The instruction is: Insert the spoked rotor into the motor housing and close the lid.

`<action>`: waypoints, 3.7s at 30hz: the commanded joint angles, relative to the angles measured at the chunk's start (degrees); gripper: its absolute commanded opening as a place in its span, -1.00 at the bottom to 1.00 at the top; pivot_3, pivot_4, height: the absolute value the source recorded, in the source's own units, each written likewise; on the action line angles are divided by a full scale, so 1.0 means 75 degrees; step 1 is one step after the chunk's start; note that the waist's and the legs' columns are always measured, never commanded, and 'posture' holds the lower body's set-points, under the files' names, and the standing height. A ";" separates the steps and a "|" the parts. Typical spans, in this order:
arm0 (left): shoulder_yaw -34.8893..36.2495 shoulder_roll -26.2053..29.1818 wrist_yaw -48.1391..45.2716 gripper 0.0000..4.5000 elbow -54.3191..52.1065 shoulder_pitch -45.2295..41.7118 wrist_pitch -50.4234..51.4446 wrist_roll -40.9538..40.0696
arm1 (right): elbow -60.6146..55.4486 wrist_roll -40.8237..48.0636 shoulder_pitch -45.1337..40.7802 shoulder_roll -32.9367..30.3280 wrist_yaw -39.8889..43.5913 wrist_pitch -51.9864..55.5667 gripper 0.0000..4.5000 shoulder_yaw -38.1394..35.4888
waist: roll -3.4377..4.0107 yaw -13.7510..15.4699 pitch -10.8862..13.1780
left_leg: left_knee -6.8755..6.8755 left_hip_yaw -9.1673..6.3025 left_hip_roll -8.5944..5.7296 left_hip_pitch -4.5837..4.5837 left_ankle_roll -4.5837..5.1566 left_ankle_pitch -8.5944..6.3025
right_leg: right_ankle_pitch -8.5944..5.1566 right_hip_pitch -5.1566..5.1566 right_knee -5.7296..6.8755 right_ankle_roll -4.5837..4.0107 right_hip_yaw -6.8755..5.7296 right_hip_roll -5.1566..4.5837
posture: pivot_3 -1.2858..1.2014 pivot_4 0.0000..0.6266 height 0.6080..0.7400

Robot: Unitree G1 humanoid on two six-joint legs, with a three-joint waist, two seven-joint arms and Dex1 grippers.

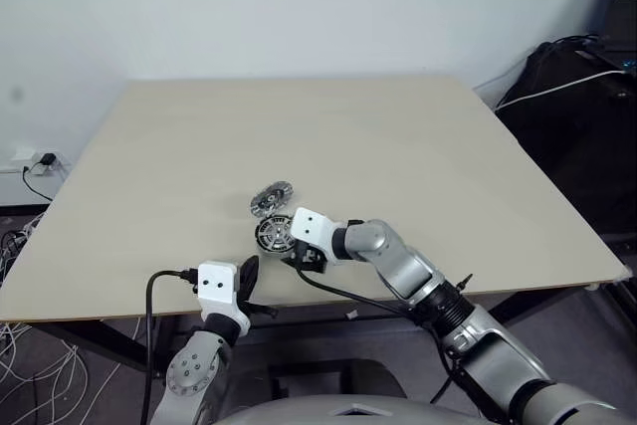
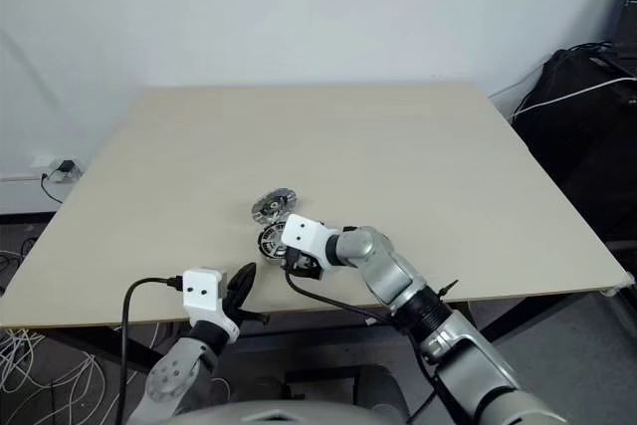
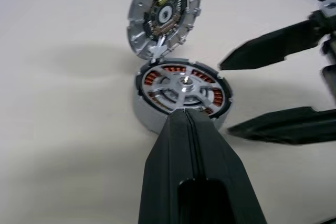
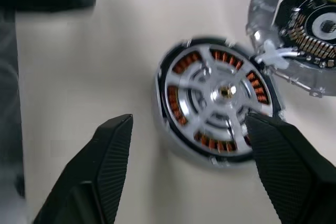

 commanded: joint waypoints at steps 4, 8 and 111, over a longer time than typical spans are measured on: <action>0.0066 0.0362 -0.0013 -1.00 -0.0327 0.0045 -0.0480 0.0458 | 0.0402 -0.0384 -0.0675 -0.0001 0.0506 -0.0866 0.56 0.0203 | -0.0002 0.0002 0.0001 | 0.0000 0.0000 -0.0003 0.0002 -0.0002 0.0001 | 0.0000 0.0001 0.0001 -0.0001 -0.0001 0.0004 | 0.03 -1.00 1.00; 0.0079 0.0650 -0.0270 -1.00 -0.0246 -0.0008 -0.0849 0.0515 | 0.0772 -0.0509 -0.0843 0.0130 0.0639 -0.1164 0.56 0.0261 | -0.0004 0.0041 0.0002 | 0.0000 0.0000 0.0005 0.0003 -0.0002 0.0001 | 0.0000 0.0004 0.0001 -0.0001 -0.0001 -0.0001 | 0.03 -1.00 1.00; 0.0772 -0.0178 -0.2242 -1.00 0.4946 -0.1029 -0.5421 -0.0707 | 0.0717 -0.0756 -0.0856 0.0464 0.0848 0.0723 -0.99 -0.1062 | 0.0013 0.0139 -0.0010 | 0.0007 0.0002 0.0008 -0.0023 -0.0006 0.0015 | 0.0022 -0.0018 0.0004 -0.0017 -0.0018 -0.0011 | 0.03 -1.00 1.00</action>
